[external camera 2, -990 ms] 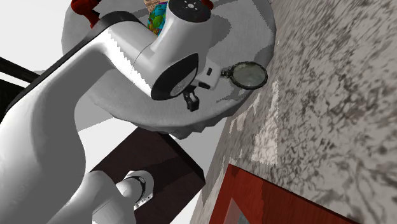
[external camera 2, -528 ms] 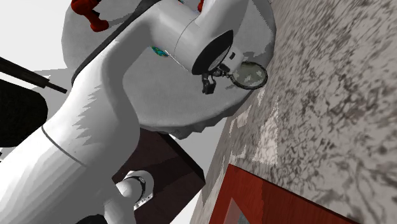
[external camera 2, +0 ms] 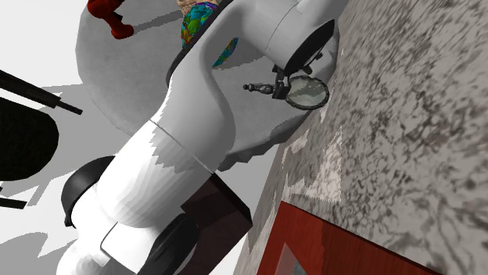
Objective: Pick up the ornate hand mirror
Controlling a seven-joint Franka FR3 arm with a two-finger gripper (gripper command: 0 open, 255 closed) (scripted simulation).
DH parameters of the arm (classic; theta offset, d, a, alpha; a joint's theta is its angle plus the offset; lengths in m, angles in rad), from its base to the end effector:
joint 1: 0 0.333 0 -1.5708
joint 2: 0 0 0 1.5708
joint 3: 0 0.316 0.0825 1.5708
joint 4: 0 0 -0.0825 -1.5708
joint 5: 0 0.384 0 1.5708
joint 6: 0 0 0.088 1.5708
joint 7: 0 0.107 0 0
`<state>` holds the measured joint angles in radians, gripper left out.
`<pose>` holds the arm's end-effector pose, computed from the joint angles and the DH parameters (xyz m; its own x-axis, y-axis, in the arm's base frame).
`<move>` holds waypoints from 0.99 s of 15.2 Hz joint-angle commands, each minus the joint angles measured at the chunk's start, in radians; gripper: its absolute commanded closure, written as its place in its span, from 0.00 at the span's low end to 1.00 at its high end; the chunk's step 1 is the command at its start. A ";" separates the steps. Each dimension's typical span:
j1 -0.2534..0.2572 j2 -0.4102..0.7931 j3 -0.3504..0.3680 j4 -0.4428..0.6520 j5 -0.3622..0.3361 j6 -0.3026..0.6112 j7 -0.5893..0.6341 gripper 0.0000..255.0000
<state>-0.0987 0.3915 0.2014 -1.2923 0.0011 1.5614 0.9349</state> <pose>0.6593 0.0438 0.5195 0.6575 -0.7421 -0.1304 -0.7436 -0.6670 0.0463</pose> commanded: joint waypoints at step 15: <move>-0.003 0.026 -0.007 -0.063 -0.001 0.090 0.013 1.00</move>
<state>-0.1011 0.4163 0.1949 -1.3548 -0.0002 1.6513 0.9481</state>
